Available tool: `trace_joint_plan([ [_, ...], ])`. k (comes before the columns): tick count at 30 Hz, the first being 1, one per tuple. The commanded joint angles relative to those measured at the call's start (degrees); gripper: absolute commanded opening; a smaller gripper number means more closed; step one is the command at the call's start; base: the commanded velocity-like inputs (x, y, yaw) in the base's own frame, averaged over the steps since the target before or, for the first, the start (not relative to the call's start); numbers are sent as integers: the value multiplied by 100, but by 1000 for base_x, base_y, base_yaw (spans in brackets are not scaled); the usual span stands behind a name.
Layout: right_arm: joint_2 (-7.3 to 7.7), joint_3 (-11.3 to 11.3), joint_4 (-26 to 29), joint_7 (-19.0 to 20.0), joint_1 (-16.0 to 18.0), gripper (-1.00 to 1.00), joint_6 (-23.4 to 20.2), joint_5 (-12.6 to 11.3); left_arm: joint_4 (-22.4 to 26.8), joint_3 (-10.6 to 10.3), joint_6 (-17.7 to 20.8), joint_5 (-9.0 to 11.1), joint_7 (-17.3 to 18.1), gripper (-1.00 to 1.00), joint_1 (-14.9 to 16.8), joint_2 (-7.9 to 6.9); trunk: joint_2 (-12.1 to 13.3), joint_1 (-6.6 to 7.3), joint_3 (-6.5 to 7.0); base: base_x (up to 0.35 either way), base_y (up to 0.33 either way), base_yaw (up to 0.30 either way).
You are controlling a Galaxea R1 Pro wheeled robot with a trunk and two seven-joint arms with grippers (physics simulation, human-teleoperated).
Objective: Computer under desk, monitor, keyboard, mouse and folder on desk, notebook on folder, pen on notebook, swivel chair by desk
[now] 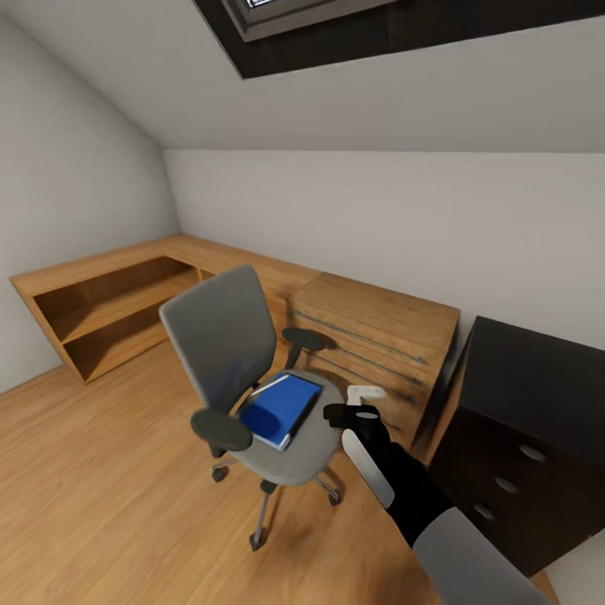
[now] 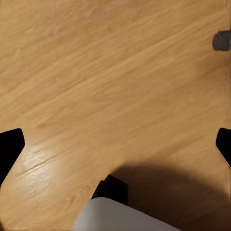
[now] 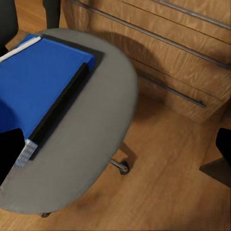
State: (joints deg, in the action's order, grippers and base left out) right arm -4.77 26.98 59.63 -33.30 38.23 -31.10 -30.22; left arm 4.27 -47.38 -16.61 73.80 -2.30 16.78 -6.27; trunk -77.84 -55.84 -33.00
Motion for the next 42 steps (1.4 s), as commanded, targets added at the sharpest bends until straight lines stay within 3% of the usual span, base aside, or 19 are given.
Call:
trace_joint_plan([
  [1, -20, 34, 78, -54, -18, 100, -9, -61, 12, -44, -6, 46, -24, 100, 1, -5, -3, -3, -6, 315, 118, 0],
  [15, -24, 36, 198, -54, -78, 100, -2, -63, 12, -43, -4, 47, -24, 100, 4, -13, -3, -3, -14, 292, 77, 53],
  [33, -24, 44, 198, -54, -78, 100, 7, -63, 27, -44, -67, 24, -17, 100, 1, -13, -3, -3, -71, 20, 4, 164],
  [34, -24, 41, 200, -54, -78, 100, 7, -63, 584, 10, -874, 51, -33, 100, 1, -302, -3, -3, -71, 0, 0, 1],
  [36, -24, 38, 199, -52, -78, 100, 10, -63, 1058, 17, -686, 53, -115, 100, 1, -486, -3, -3, -71, 0, 0, 0],
  [37, -22, 37, 199, -50, -78, 100, 12, -63, 1496, 21, -420, 54, -284, 100, 1, -650, -3, -3, -71, 0, 0, 0],
  [39, -19, 37, 198, -48, -78, 100, 14, -63, 2035, 23, -93, 55, -603, 100, 1, -819, -83, -47, -107, 0, 0, 0],
  [40, -18, 36, 198, -47, -78, 100, 15, -63, 2659, 30, 256, 55, -1101, 100, 1, -978, -123, -69, -125, 0, 0, 0],
  [41, -17, 36, 198, -46, -78, 100, 15, -63, 3694, 55, 699, 52, -2093, 100, 1, -1167, -163, -91, -143, 0, 0, 0],
  [42, -17, 36, 198, -46, -78, 100, 15, -63, 4058, 72, 809, 50, -2461, 100, 1, -1211, -203, -113, -161, 0, 0, 0],
])
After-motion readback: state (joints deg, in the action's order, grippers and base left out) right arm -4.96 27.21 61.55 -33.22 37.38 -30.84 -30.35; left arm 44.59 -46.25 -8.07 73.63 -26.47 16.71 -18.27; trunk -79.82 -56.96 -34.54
